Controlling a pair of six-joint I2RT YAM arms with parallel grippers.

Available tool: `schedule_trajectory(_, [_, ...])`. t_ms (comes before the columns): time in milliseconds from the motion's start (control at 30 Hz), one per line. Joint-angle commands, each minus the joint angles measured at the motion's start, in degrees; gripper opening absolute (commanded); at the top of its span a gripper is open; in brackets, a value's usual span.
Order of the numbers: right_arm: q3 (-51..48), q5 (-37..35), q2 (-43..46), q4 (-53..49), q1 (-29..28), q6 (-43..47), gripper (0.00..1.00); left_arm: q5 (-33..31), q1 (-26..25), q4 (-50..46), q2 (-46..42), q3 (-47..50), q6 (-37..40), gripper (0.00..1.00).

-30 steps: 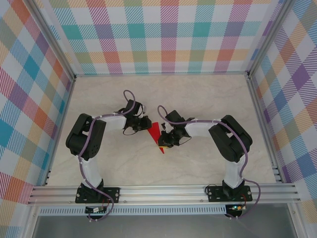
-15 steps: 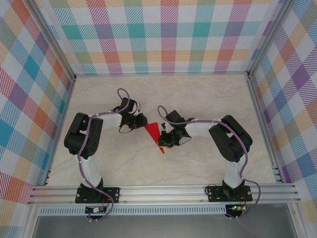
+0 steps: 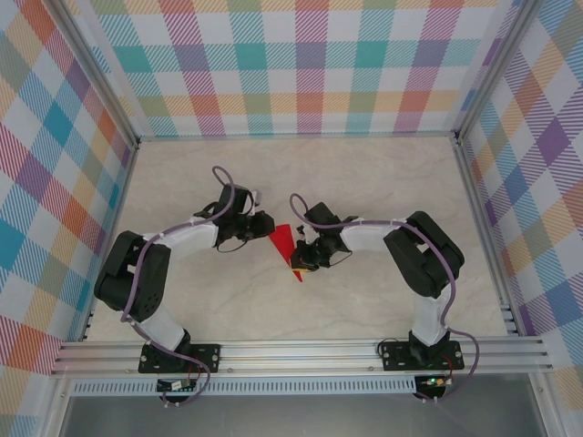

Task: Fold a paper plane with a square sheet of paper (pick it up from the middle)
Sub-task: Fold the wing for the fifth time at the center of the table.

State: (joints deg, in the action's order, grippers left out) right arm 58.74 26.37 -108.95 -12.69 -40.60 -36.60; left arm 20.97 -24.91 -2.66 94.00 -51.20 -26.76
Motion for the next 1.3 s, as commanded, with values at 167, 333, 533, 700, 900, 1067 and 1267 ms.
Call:
schedule_trajectory(167, [-3.0,-6.2,-5.0,-9.4,-0.3,0.7,0.11,7.4,-4.7,5.9,2.0,4.2,-4.9,0.15])
schedule_trajectory(333, [-3.1,-6.3,-4.7,-9.5,-0.3,0.8,0.11,8.6,-5.4,7.1,4.7,3.6,-5.3,0.14])
schedule_trajectory(533, [-3.2,-6.5,-4.6,-9.7,-0.3,0.7,0.10,9.5,-5.7,6.8,8.2,1.7,-5.0,0.13])
schedule_trajectory(700, [-3.3,-7.2,-4.8,-10.0,-0.2,0.8,0.10,2.9,-5.6,0.6,9.3,-0.4,-1.2,0.13])
schedule_trajectory(900, [-4.1,-8.3,-4.8,-10.8,-0.3,1.1,0.10,-0.8,-2.5,-2.3,12.3,-2.4,2.8,0.12])
schedule_trajectory(1067, [-4.9,-8.7,-4.7,-10.8,-0.3,1.0,0.10,-0.2,1.2,-2.3,14.4,-3.5,4.1,0.12])
schedule_trajectory(1267, [-5.5,-8.9,-4.7,-11.0,-0.3,1.1,0.10,0.6,4.8,-2.0,15.7,-5.3,4.5,0.12])
